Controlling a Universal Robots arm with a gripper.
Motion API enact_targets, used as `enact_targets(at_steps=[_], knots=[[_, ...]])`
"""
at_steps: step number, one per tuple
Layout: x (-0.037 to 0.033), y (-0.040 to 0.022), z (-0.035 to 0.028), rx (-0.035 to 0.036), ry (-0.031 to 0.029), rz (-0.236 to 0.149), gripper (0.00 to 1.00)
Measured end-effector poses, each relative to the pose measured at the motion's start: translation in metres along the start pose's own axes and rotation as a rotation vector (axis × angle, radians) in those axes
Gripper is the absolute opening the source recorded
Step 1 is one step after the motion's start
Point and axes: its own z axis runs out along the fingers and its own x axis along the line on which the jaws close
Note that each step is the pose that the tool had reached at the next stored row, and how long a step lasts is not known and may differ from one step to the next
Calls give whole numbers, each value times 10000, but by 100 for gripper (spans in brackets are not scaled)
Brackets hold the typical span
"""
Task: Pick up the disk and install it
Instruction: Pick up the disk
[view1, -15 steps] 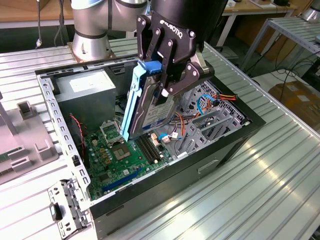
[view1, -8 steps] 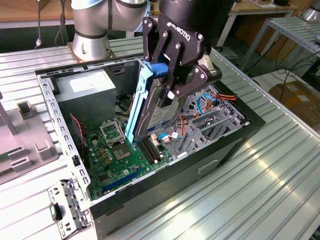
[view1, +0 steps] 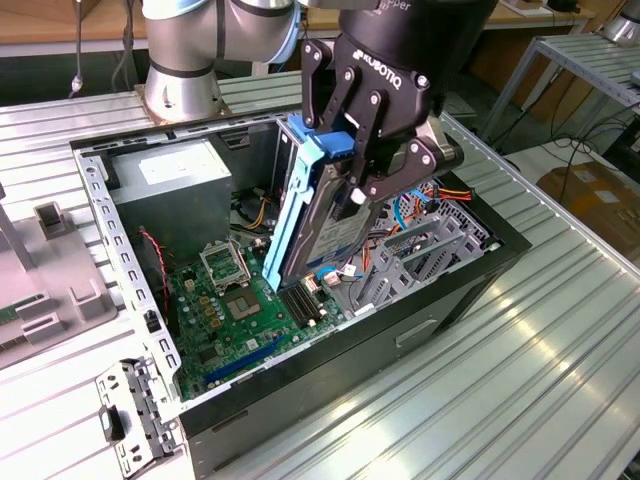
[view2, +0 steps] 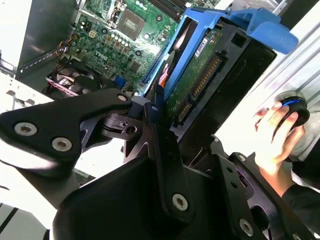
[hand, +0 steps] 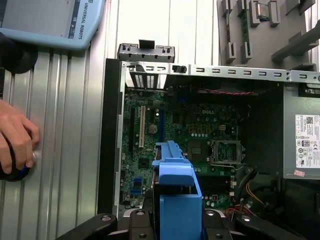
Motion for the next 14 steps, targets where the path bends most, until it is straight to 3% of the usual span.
enact_targets(at_steps=[14], knots=[[164, -155, -15, -37, -3, 1, 37]])
